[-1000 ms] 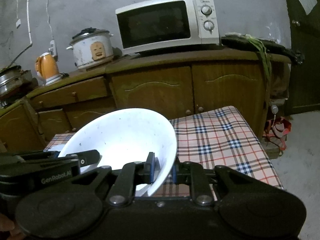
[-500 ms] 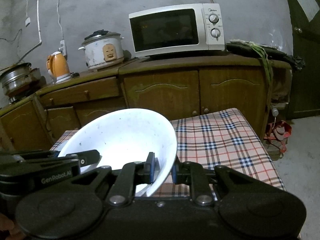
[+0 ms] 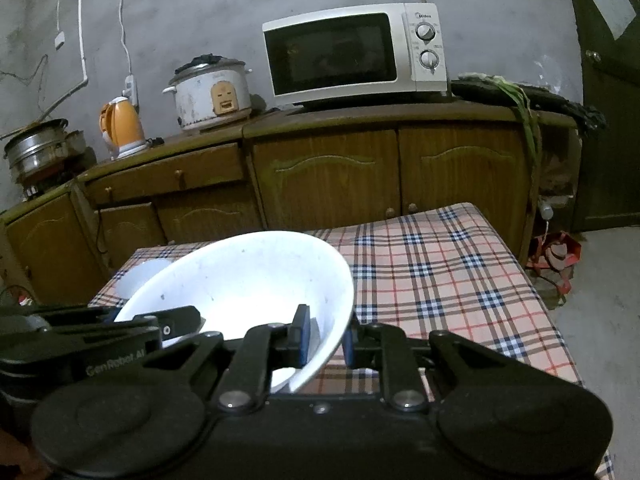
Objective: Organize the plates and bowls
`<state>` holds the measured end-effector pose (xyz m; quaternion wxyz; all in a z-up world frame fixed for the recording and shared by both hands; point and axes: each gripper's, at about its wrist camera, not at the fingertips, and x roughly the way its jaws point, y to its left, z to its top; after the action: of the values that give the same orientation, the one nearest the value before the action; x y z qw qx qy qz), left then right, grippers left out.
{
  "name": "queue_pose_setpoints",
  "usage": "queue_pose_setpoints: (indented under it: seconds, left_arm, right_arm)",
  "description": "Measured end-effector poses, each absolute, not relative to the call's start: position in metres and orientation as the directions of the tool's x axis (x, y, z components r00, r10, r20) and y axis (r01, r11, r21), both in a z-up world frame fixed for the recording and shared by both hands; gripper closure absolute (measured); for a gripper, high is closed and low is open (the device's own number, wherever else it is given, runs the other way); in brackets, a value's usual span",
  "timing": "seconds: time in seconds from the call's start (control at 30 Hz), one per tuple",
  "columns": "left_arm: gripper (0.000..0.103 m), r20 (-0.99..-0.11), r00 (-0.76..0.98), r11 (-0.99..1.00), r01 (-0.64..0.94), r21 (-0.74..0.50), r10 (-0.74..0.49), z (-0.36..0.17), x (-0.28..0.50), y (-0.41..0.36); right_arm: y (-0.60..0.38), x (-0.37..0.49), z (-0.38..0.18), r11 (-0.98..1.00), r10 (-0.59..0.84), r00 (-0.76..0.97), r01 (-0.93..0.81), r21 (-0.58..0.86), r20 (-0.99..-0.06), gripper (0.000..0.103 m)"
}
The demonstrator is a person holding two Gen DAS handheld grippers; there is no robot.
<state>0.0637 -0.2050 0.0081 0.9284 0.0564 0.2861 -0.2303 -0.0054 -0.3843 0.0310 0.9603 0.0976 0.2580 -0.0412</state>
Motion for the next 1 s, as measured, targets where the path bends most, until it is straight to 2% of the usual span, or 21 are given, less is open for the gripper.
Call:
queue_pose_setpoints:
  seconds: [0.4,1.0]
  left_arm:
    - [0.077,-0.584,0.709,0.883,0.469,-0.03,-0.396,-0.013,0.053,-0.201]
    - [0.077,-0.706,0.607,0.866,0.5,-0.017,-0.364,-0.09,0.039,-0.201]
  right_arm:
    - [-0.381,-0.02,0.01,0.975,-0.03,0.849,0.14,0.17,-0.528,0.081]
    - [-0.383,-0.045,-0.08,0.961,-0.022,0.753,0.198,0.194,-0.657,0.081]
